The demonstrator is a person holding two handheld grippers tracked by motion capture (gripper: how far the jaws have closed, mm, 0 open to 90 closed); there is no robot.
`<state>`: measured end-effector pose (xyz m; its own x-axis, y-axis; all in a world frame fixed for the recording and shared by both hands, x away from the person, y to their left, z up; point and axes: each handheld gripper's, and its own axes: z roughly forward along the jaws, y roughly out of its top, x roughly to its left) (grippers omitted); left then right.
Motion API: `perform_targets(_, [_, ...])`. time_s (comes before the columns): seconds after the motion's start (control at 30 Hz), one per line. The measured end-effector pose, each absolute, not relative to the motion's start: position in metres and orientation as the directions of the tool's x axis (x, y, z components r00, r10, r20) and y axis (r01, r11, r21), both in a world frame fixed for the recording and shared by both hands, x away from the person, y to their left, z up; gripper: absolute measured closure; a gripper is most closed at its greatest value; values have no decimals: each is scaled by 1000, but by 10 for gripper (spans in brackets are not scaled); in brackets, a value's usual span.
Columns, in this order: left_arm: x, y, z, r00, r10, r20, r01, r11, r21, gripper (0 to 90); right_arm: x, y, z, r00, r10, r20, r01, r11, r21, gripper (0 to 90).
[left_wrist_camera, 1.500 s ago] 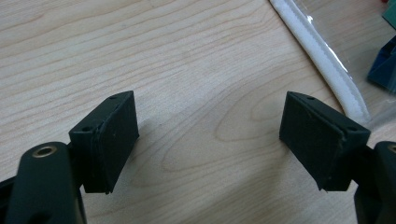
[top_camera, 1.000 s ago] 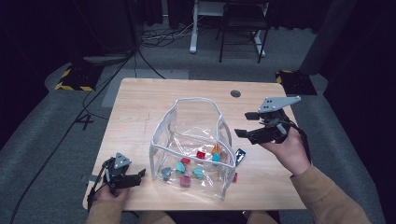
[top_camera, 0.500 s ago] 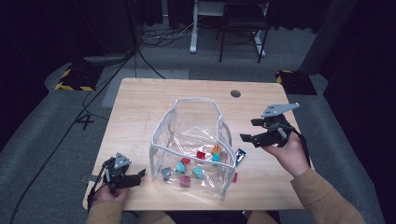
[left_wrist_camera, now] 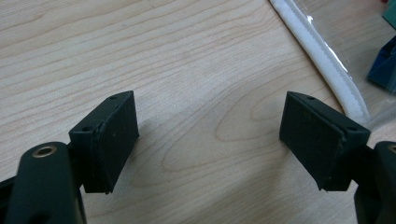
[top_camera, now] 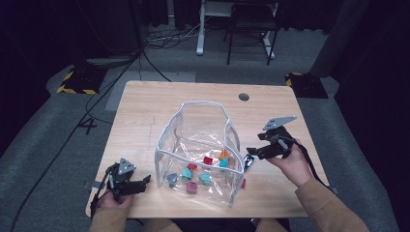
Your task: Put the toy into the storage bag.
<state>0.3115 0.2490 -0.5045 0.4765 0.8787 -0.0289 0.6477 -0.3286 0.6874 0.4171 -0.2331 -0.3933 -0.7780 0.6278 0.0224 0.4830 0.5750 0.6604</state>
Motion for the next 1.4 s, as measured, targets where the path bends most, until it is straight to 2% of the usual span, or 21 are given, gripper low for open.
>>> perform_targets(0.73, [311, 249, -504, 477, 879, -29, 648, -329, 687, 199, 421, -219, -464, -773, 633, 52, 565, 648, 511, 222])
perform_targets(1.0, [311, 249, -505, 475, 880, -28, 646, -327, 690, 199, 420, -211, -478, -779, 626, 30, 561, 675, 479, 227])
perform_targets(1.1, [311, 249, -504, 476, 879, -29, 648, -329, 687, 199, 418, -210, -479, -777, 629, -7, 548, 682, 484, 235])
perform_targets(1.4, [311, 249, -504, 476, 879, -29, 648, -329, 687, 199, 417, -211, -479, -774, 633, -8, 547, 675, 495, 270])
